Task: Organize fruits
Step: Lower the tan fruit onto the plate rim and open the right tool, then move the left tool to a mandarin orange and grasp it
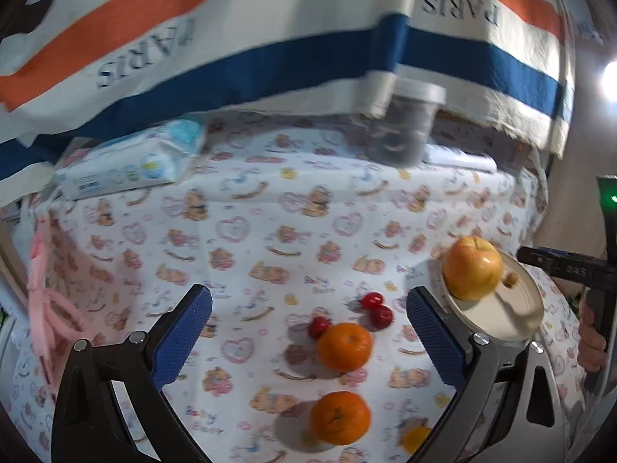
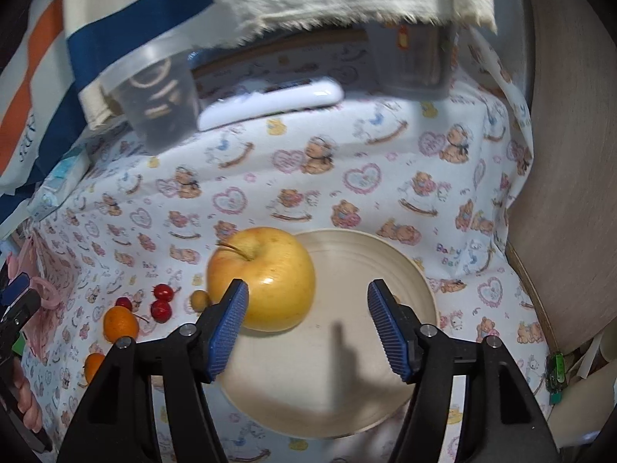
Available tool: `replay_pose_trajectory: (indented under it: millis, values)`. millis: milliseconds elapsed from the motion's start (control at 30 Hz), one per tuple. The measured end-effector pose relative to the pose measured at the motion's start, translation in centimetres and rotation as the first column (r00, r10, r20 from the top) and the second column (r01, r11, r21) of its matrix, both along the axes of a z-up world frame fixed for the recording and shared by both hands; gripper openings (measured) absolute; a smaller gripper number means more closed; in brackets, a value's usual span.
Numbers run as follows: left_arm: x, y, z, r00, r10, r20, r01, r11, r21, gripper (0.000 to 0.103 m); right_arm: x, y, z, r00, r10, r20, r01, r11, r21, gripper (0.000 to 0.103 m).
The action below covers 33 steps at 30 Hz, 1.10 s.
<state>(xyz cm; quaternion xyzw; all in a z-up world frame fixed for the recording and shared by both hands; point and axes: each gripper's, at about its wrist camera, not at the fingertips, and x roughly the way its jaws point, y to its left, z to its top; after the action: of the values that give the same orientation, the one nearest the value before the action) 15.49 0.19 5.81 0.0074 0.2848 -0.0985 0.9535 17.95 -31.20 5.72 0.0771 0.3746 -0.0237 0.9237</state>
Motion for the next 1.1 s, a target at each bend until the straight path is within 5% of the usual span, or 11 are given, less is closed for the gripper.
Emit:
replay_pose_trajectory:
  millis: [267,733,1100]
  values:
    - [0.3,0.4,-1.5,0.997,0.023,-0.071,-0.019,0.998,0.061,0.1,-0.7,2.4,0.2,0.996,0.03,0.082,-0.026,0.999,-0.042,0.079]
    - [3.2,-1.1,-5.4,0.979,-0.071,-0.193,0.07,0.997,-0.008,0.094,-0.7,4.0,-0.7,0.994,0.083,0.071,-0.082,0.997,-0.007,0.079]
    - [5.8,-4.2,-7.4,0.911,-0.069,-0.406,0.097,0.994,0.049,0.084,-0.4,4.5,-1.2,0.995,0.083,0.051,-0.081,0.996,-0.043,0.079]
